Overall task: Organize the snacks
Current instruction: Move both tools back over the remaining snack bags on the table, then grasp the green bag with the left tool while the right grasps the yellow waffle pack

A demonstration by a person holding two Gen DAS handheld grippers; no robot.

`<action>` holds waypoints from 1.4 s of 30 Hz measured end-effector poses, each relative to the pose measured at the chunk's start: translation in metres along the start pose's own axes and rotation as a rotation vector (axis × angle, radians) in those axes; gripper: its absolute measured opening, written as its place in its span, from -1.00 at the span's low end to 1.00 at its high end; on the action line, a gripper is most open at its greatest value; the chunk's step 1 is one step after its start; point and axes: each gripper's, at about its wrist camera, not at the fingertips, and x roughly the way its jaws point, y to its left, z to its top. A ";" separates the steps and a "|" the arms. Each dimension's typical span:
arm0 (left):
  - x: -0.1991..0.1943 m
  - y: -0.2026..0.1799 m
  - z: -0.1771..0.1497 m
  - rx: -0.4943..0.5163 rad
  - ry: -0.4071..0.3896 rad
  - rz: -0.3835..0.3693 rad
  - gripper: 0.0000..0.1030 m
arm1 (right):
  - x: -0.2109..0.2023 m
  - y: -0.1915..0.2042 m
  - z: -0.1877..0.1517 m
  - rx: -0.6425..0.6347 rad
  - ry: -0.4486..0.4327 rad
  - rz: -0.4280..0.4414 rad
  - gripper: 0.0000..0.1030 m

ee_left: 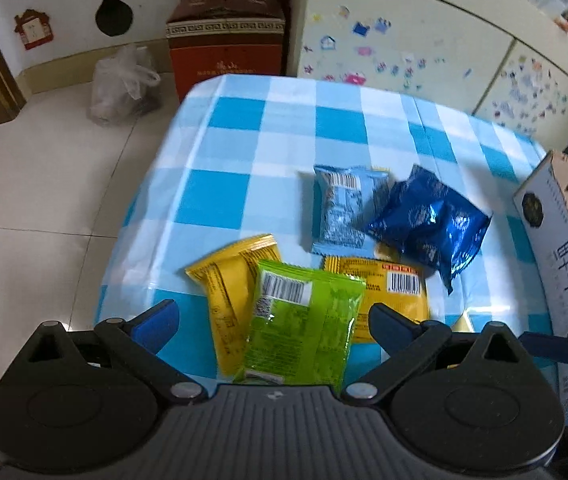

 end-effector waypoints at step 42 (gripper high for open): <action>0.034 -0.012 -0.020 0.041 0.053 0.009 0.95 | 0.037 0.031 -0.018 -0.198 -0.001 -0.122 0.65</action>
